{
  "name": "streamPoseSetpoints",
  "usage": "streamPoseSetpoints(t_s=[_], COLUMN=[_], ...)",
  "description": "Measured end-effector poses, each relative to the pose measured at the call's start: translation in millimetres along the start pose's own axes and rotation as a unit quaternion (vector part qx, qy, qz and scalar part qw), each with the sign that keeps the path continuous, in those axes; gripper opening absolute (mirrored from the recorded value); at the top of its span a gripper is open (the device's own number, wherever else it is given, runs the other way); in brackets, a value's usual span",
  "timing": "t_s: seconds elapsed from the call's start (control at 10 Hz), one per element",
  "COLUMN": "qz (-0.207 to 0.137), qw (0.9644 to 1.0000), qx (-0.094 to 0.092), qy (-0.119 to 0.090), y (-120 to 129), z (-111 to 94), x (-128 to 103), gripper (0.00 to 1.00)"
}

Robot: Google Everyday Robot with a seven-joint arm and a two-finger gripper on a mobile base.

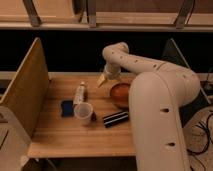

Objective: Pick up the ceramic bowl

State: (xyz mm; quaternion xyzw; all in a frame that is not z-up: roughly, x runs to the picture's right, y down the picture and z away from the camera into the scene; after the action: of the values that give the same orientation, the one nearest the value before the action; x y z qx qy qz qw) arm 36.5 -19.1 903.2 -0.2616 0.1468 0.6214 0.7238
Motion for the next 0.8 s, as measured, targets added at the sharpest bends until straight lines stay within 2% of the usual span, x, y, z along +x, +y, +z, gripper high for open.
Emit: streamPoseSetpoints(t_s=[0.2,0.3,0.7,0.8], qz=[0.045,0.047,0.044,0.030], qw=[0.9984,0.9981,0.9983,0.9984], qx=[-0.005,-0.004,0.000,0.011], qy=[0.034,0.040,0.039,0.046], y=[-11,-12,-11,-7], z=[24,27,26,31], x=[16,19,18,22], gripper=[0.80,0.80,0.80,0.80])
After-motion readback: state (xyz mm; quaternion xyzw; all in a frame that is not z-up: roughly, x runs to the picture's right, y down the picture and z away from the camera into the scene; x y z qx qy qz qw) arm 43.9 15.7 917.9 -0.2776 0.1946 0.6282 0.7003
